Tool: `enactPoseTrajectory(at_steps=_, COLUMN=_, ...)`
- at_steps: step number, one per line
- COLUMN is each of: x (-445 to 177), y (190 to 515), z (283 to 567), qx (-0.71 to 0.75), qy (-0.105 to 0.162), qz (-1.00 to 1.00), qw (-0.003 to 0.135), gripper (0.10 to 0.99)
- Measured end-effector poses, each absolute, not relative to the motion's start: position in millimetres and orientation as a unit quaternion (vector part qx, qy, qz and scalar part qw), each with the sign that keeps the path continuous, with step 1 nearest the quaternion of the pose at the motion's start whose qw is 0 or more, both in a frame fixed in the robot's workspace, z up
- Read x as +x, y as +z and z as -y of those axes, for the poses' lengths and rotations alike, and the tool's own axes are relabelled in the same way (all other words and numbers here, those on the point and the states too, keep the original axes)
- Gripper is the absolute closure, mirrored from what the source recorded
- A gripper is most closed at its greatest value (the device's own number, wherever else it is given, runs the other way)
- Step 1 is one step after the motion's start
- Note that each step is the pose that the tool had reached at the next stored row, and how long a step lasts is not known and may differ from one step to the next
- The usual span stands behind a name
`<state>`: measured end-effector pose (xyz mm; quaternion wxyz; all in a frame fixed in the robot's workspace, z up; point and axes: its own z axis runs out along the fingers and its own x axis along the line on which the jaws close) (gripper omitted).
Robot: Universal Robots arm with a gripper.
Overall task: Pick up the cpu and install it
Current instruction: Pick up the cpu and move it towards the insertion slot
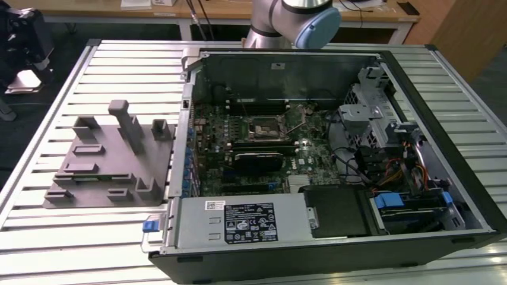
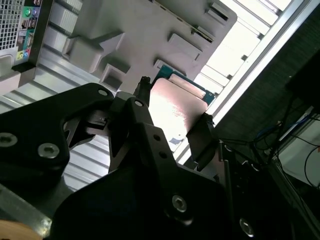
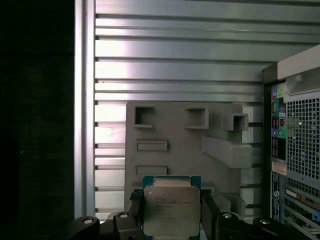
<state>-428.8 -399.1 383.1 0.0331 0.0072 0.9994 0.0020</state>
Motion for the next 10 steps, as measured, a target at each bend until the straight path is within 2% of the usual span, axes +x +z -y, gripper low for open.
enactPoseTrajectory(at_steps=10, x=-404, y=383, z=399, qx=0.007, qy=0.002, qz=-0.999, qw=0.032, gripper=0.541)
